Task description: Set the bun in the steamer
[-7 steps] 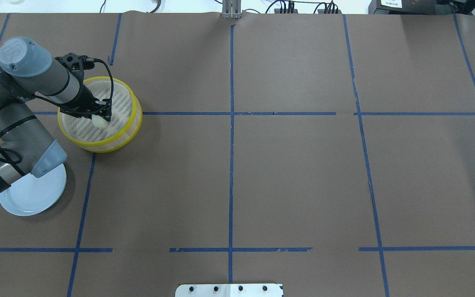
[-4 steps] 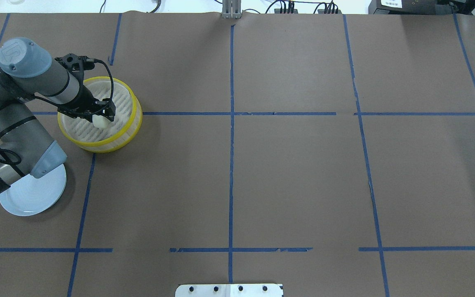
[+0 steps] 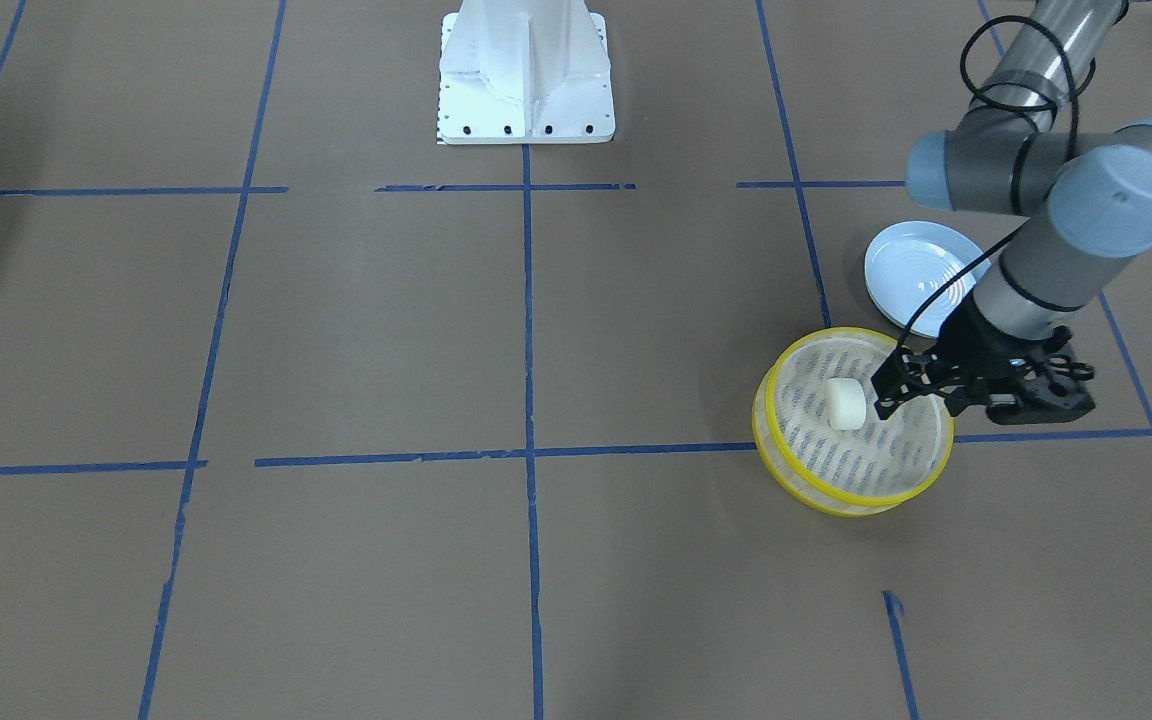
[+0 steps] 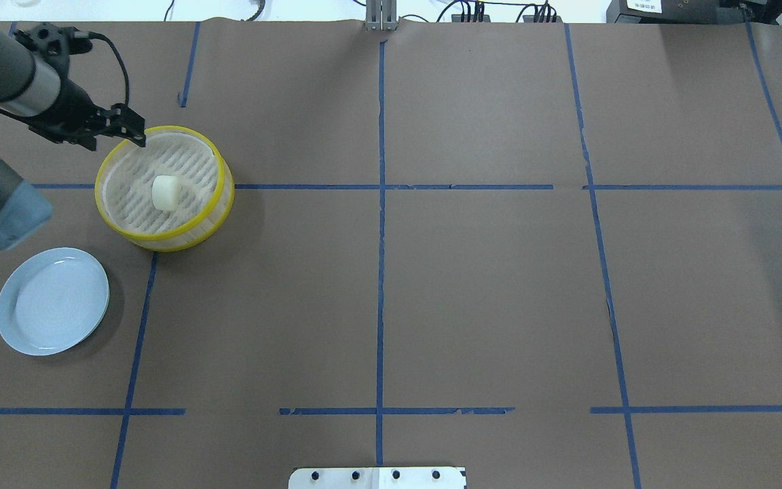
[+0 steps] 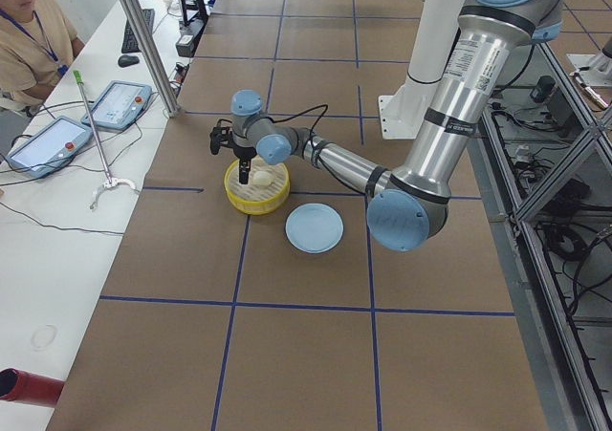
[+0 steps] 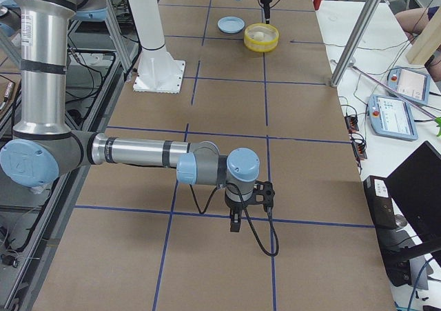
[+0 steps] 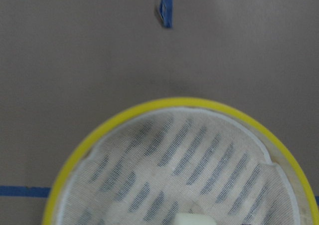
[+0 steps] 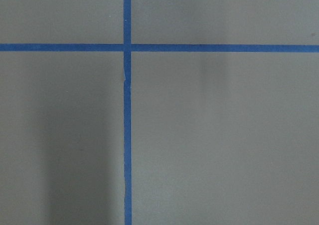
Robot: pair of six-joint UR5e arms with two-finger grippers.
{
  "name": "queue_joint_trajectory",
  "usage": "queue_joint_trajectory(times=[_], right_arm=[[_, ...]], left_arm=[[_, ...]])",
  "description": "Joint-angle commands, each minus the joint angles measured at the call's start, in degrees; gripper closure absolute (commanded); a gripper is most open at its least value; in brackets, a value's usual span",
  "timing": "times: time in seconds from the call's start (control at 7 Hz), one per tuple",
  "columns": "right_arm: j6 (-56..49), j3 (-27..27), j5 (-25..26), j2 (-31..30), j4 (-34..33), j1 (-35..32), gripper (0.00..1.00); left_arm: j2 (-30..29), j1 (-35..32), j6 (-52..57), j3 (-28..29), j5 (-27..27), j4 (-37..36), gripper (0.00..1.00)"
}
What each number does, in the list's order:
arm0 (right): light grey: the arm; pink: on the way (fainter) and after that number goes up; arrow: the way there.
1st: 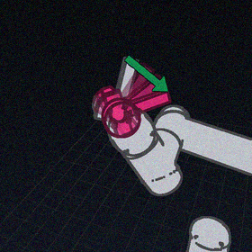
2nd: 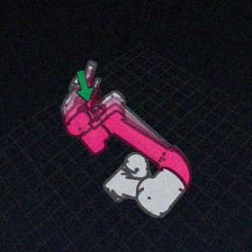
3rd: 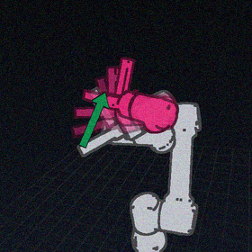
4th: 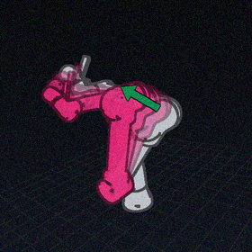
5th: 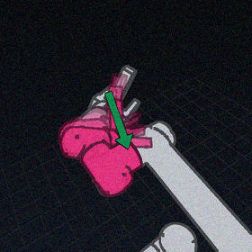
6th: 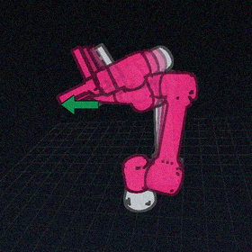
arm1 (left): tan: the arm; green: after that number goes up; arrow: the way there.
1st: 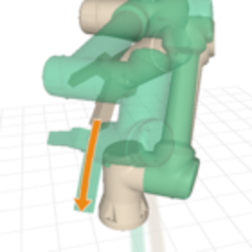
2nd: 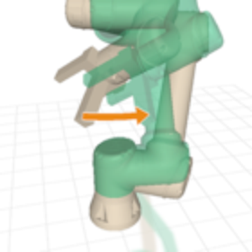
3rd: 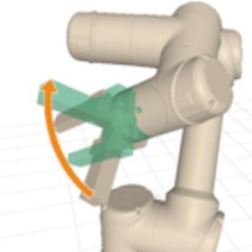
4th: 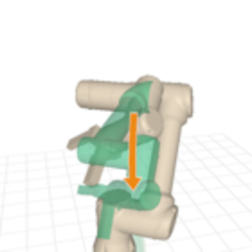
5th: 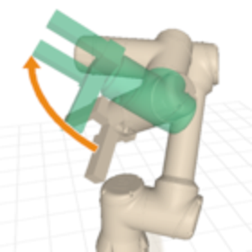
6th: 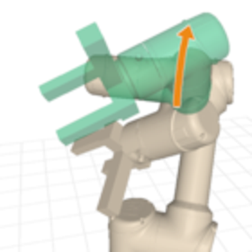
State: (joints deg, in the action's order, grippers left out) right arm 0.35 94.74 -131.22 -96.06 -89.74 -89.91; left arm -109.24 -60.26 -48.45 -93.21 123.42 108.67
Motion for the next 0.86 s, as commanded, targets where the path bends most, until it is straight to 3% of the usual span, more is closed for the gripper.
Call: queue_joint_trajectory(times=[0.0,0.14,0.43,0.71], right_arm=[[0.00,0.00,0.00,0.00,0.00,0.00,0.00],[0.00,0.00,0.00,0.00,0.00,0.00,0.00],[0.00,0.00,0.00,0.00,0.00,0.00,0.00],[0.00,0.00,0.00,0.00,0.00,0.00,0.00]], left_arm=[[10.29,-12.19,20.05,-8.70,2.97,-5.91,0.10],[16.27,-19.30,28.85,-9.87,3.14,-6.10,0.09],[22.72,-30.39,48.26,-8.66,4.37,-9.76,0.09],[22.67,-31.85,51.53,-8.30,4.64,-22.28,0.10]])
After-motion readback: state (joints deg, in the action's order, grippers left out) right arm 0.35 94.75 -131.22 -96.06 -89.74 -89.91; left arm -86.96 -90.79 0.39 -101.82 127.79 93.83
